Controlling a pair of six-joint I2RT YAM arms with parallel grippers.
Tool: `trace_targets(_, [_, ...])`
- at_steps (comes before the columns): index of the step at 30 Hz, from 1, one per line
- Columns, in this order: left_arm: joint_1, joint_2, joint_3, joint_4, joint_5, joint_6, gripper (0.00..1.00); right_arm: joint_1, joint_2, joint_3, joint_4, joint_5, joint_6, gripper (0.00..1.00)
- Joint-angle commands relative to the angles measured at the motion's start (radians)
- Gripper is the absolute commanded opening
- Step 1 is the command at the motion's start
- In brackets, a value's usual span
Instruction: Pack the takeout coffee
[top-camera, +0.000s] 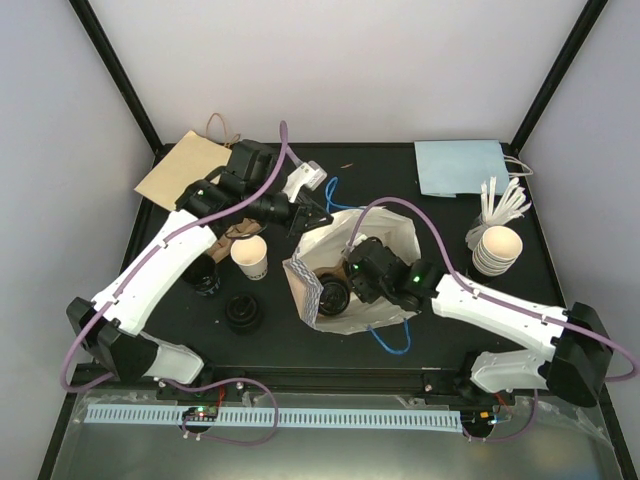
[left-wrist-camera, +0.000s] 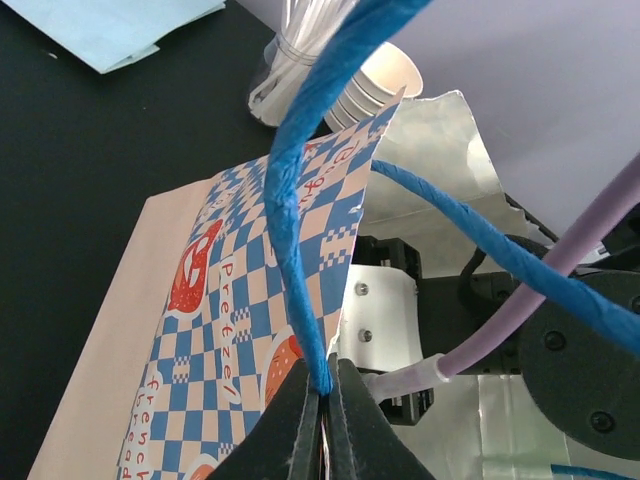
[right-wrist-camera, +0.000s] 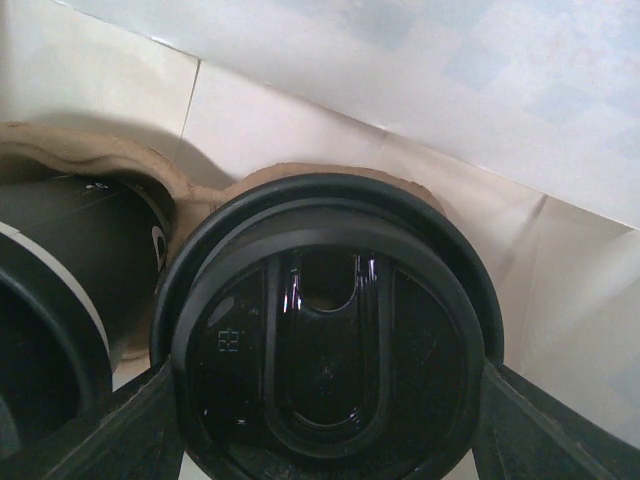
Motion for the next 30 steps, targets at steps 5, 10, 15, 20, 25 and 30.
trace_targets(5, [0.024,0.026,0.035,-0.016,0.095,-0.016,0.02,-0.035,0.052,0.044,-0.030,-0.082,-0.029,0.60])
trace_targets(10, [0.035,0.040,0.038,-0.033,0.099,-0.004,0.02,-0.052,0.068,0.045,-0.011,-0.101,-0.042,0.60])
trace_targets(15, [0.048,0.054,0.038,-0.044,0.099,0.005,0.02,-0.063,0.098,0.052,-0.001,-0.115,-0.051,0.60])
trace_targets(20, [0.061,0.077,0.046,-0.065,0.102,0.019,0.02,-0.089,0.126,0.062,0.011,-0.139,-0.053,0.60])
trace_targets(25, [0.072,0.097,0.049,-0.080,0.098,0.039,0.02,-0.103,0.169,0.076,0.014,-0.156,-0.067,0.60])
trace_targets(30, [0.078,0.109,0.052,-0.095,0.061,0.060,0.02,-0.112,0.205,0.090,0.019,-0.172,-0.072,0.60])
